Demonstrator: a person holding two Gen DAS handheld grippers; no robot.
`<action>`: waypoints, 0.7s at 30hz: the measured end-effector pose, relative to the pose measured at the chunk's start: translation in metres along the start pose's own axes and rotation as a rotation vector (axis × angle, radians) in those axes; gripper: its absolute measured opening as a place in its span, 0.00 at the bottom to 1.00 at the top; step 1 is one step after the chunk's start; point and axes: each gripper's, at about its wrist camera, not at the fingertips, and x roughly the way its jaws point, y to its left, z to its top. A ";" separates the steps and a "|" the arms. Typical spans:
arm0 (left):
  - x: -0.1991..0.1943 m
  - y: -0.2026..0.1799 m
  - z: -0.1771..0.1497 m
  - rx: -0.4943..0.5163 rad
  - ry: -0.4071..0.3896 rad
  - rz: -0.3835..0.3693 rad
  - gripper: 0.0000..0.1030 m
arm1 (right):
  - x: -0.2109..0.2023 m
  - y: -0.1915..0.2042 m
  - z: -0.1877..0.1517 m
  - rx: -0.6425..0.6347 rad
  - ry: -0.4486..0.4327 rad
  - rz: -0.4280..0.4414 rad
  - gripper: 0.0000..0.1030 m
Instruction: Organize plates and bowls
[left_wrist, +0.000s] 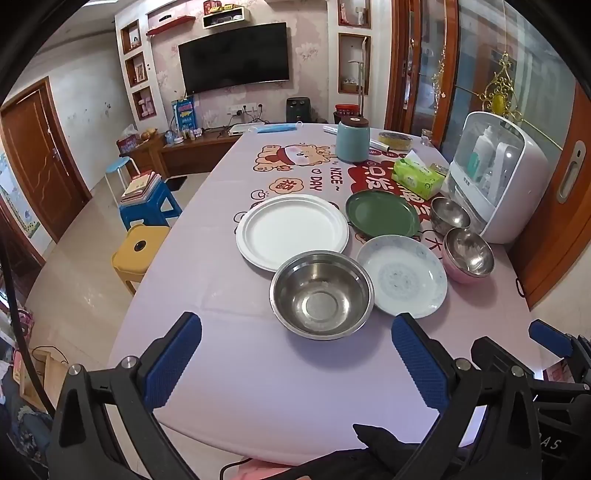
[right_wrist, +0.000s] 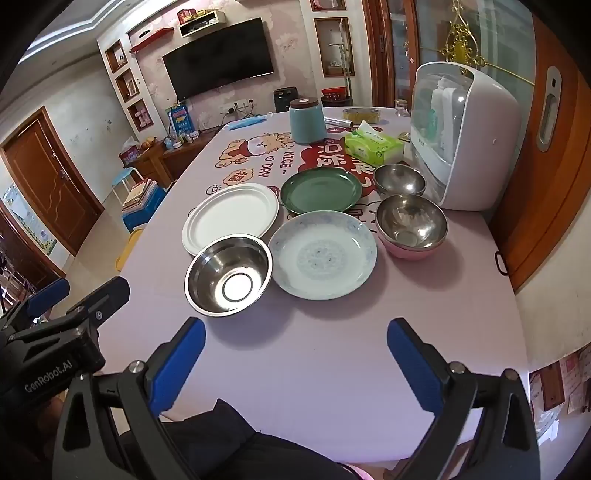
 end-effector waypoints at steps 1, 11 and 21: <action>0.000 0.000 0.000 0.001 0.001 -0.001 0.99 | 0.000 0.000 0.000 0.001 0.001 0.000 0.96; 0.004 -0.002 -0.002 -0.007 0.010 -0.010 0.99 | 0.001 -0.002 0.001 -0.002 -0.001 -0.003 0.96; 0.004 -0.002 -0.001 -0.009 0.014 -0.008 0.99 | 0.001 -0.003 0.002 -0.002 0.001 -0.003 0.96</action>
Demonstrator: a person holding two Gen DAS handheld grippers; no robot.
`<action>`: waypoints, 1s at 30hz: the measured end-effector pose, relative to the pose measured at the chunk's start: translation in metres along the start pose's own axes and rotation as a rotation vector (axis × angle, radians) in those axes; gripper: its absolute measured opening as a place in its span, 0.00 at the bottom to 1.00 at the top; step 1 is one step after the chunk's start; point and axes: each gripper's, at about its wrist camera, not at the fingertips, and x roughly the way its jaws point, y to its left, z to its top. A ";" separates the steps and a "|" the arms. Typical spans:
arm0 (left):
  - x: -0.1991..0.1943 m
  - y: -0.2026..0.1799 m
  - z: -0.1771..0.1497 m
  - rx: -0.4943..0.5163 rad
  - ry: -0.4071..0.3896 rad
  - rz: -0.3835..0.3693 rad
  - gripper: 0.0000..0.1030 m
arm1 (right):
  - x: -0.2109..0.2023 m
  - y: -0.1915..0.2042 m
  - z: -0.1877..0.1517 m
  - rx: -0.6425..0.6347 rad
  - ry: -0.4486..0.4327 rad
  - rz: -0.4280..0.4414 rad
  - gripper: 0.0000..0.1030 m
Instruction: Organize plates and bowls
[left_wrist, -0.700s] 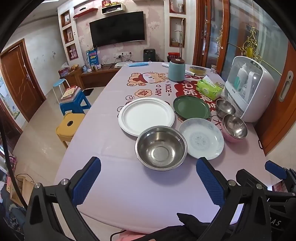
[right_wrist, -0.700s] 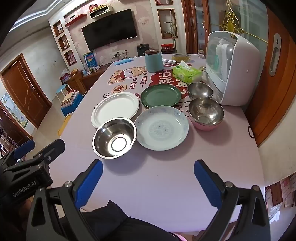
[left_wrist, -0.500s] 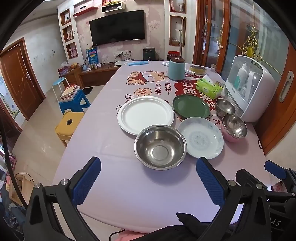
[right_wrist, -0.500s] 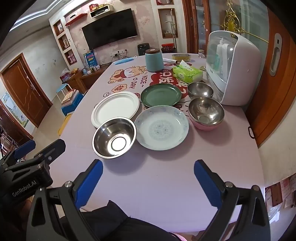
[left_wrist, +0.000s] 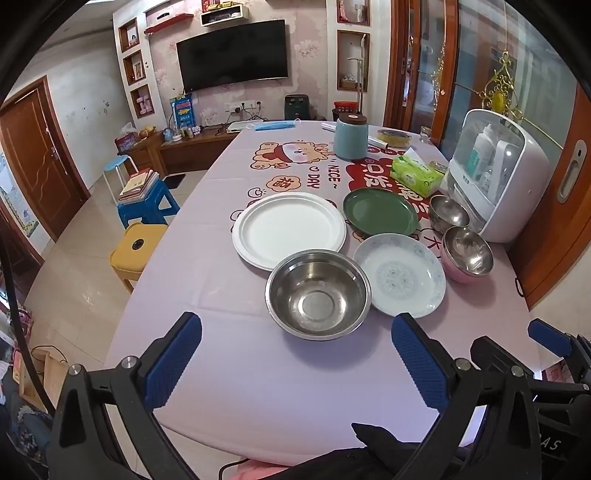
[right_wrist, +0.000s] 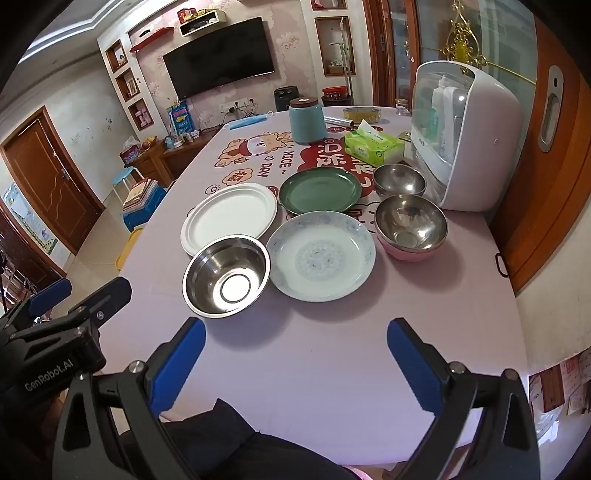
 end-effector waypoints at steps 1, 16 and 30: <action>0.000 0.000 0.000 0.000 0.000 0.000 0.99 | 0.000 0.000 0.000 0.000 0.000 0.000 0.96; 0.000 0.000 0.001 0.001 0.000 0.000 0.99 | 0.001 0.000 0.000 -0.002 0.001 0.000 0.96; 0.000 0.001 0.001 0.002 0.002 -0.002 0.99 | 0.004 0.002 0.002 0.000 0.003 0.001 0.96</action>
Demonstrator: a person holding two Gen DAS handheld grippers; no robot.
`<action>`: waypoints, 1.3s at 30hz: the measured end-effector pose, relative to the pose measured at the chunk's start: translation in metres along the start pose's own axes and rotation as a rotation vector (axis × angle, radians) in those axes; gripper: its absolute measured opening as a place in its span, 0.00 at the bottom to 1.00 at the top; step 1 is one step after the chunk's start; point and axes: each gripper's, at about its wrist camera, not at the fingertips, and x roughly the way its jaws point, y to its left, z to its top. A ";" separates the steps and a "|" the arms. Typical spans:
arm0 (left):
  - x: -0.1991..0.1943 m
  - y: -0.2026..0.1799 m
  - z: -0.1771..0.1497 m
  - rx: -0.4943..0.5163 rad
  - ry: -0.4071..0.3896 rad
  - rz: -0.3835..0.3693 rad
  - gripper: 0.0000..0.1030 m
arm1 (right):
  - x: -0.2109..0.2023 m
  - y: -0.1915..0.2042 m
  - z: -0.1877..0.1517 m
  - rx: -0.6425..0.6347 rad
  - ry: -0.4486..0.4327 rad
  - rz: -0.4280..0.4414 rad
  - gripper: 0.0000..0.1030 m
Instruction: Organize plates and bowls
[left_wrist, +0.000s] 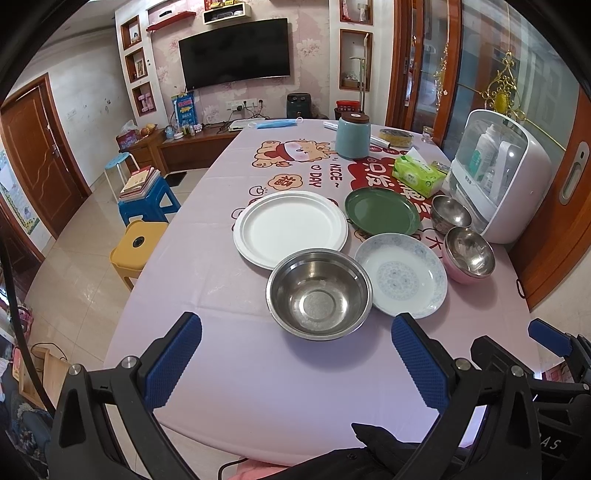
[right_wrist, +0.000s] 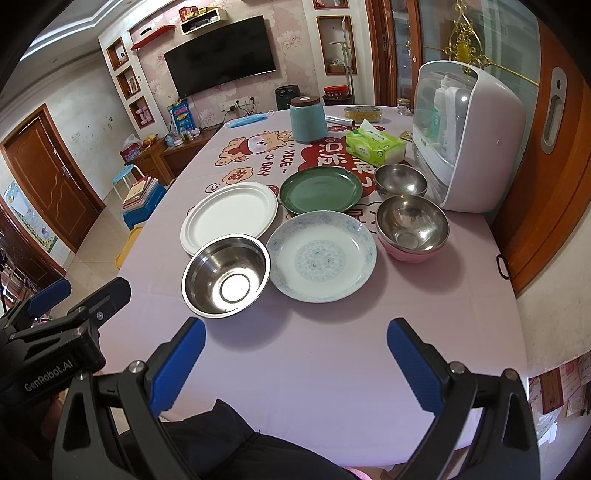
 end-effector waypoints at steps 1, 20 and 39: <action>-0.002 0.002 0.000 -0.001 0.001 0.000 0.99 | 0.000 0.000 0.000 0.000 0.001 0.000 0.96; 0.026 0.026 0.011 0.010 0.059 -0.018 0.99 | 0.017 0.023 0.009 0.016 0.031 -0.023 0.96; 0.083 0.089 0.044 0.056 0.193 -0.080 0.99 | 0.058 0.076 0.040 0.087 0.085 0.038 0.95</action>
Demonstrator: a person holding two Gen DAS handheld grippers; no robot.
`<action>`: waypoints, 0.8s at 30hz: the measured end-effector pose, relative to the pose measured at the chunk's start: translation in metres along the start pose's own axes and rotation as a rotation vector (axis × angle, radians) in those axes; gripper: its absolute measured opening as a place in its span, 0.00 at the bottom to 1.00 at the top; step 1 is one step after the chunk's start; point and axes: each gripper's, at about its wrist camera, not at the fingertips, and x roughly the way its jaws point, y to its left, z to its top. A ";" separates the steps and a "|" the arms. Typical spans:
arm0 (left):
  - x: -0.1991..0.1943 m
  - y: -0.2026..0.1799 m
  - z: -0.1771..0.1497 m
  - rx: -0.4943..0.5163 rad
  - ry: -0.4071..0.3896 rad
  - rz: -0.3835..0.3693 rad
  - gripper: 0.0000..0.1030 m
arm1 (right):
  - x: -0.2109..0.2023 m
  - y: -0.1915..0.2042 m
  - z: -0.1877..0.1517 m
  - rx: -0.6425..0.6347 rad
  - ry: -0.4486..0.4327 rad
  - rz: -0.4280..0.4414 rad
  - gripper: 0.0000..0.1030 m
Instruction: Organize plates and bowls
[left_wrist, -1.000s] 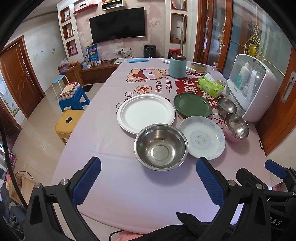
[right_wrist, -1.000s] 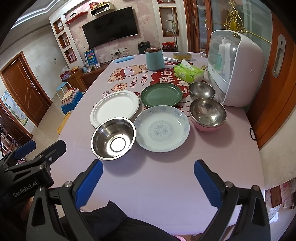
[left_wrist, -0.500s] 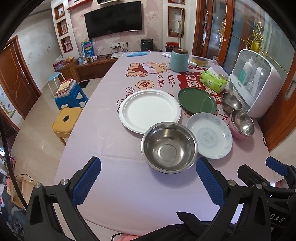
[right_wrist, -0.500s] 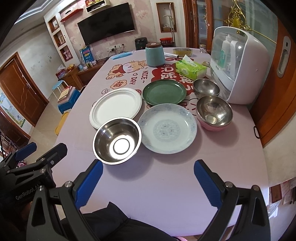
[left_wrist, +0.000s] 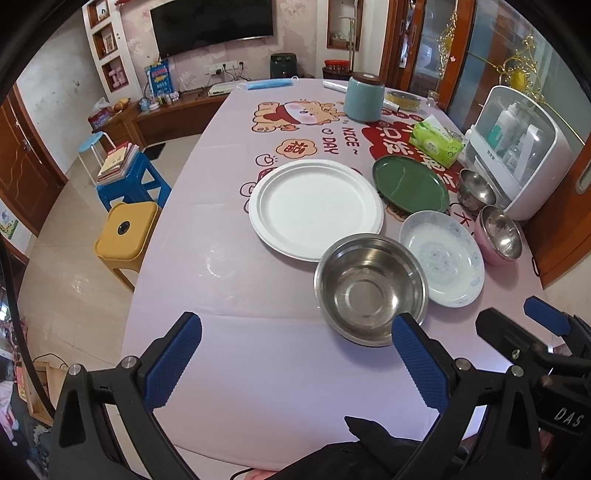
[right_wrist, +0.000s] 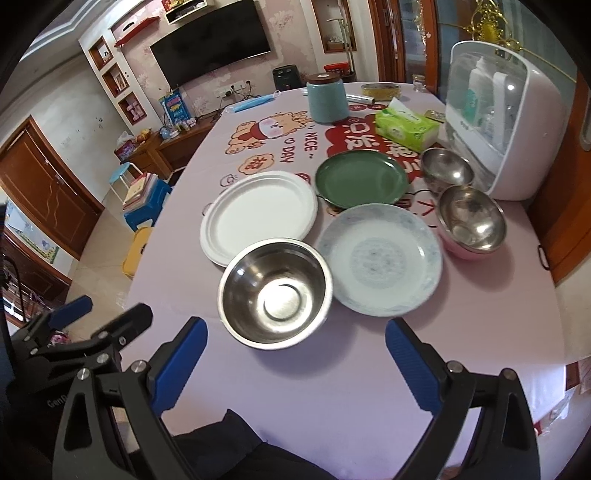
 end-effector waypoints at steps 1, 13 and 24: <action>0.003 0.003 0.003 -0.001 0.008 -0.004 0.99 | 0.002 0.002 0.002 0.003 -0.001 0.007 0.95; 0.048 0.042 0.039 -0.019 0.076 -0.019 0.99 | 0.030 0.018 0.043 0.024 -0.057 0.055 0.94; 0.097 0.078 0.098 -0.024 0.079 0.034 0.99 | 0.081 0.014 0.083 0.093 -0.016 0.065 0.93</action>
